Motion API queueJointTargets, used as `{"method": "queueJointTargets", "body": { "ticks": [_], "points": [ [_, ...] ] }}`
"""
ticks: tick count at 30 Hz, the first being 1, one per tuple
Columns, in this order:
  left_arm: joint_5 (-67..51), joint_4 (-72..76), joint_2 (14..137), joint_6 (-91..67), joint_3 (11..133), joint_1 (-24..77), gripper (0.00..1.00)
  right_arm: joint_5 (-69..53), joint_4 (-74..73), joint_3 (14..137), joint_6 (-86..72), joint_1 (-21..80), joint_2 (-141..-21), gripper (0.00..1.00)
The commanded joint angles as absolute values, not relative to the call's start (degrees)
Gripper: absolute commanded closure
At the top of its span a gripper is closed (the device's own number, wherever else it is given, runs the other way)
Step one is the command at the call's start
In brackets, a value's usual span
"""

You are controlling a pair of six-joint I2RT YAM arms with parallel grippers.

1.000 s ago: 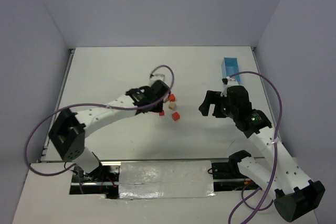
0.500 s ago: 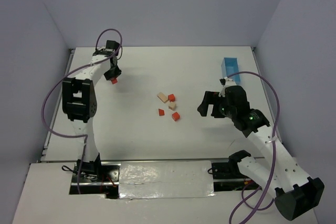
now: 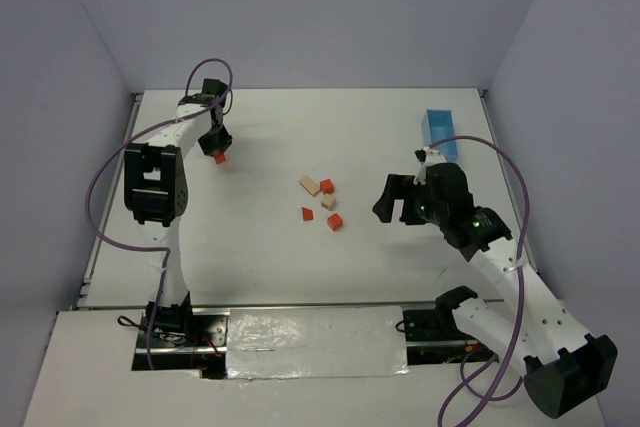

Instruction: Build the wood block tower

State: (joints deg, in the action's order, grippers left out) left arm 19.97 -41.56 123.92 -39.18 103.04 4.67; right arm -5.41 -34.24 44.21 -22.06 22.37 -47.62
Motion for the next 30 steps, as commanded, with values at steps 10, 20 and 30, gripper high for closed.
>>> {"method": "queueJointTargets", "body": {
  "ticks": [10,20,30],
  "points": [
    [17.2,-39.8,117.8,-37.7,100.4,4.3,0.06,-5.4,-32.1,43.9,-21.6,23.5,-46.4,0.0],
    [2.5,-29.4,110.1,-13.5,103.5,24.4,0.03,-0.6,-33.2,44.1,-22.8,23.6,-43.2,0.0],
    [5.7,-41.5,123.0,-21.0,118.5,33.2,0.06,2.5,-38.1,45.0,-26.2,23.5,-34.9,0.0]
  ]
}}
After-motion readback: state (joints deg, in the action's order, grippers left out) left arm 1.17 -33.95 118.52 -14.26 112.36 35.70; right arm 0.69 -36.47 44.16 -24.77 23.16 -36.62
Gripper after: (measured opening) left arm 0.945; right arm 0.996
